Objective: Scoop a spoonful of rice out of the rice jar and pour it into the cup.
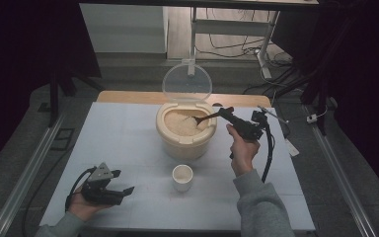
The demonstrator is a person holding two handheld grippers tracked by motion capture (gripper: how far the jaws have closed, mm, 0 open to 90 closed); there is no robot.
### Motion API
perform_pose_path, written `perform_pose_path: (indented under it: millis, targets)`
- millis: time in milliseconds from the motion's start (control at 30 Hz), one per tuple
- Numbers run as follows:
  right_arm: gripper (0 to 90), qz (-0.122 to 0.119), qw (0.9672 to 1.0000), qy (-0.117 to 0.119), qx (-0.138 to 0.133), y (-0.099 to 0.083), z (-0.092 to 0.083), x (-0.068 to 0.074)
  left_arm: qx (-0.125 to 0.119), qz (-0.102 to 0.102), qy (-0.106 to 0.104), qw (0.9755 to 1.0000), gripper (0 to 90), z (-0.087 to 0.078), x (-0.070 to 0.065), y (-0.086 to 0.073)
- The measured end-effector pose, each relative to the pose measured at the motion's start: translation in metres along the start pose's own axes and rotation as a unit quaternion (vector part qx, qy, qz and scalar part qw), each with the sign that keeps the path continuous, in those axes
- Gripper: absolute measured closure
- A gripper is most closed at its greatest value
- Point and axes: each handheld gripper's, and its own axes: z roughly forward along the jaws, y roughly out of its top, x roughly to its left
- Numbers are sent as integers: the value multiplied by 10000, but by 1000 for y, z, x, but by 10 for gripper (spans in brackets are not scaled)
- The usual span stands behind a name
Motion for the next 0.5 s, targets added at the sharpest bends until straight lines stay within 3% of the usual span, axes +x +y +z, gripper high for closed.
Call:
perform_pose_path:
  millis: [500]
  targets:
    - [829,374,9991,182,-57,4,-10,-9,42,66,37,10000,195,1,-1,0]
